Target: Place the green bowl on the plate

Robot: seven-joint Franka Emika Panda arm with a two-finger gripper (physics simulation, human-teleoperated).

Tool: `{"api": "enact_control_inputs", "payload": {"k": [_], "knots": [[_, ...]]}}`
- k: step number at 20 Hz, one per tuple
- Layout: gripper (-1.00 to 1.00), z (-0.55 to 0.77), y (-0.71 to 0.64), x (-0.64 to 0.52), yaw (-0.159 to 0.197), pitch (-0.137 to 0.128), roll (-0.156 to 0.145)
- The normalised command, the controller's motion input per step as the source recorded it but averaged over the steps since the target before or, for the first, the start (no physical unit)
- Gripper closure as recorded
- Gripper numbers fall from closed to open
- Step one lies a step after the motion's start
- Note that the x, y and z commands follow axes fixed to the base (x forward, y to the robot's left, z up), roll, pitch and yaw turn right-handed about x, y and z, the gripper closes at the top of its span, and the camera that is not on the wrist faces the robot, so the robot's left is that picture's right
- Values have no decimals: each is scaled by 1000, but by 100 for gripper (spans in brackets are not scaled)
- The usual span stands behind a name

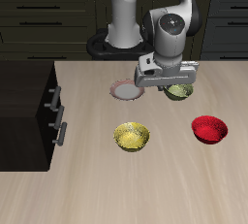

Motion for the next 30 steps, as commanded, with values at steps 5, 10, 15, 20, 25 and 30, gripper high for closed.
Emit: {"api": "enact_control_inputs", "payload": {"k": [5, 10, 15, 20, 25, 30], "knots": [[100, 398, -14, -48, -5, -64, 3], [100, 205, 33, -36, 31, -92, 6], [100, -79, 16, -8, -7, -13, 26], [100, 0, 9, -28, 2, -40, 11], [100, 12, 9, -41, -7, -44, -4], [100, 35, 3, -48, -1, -37, -11]]}}
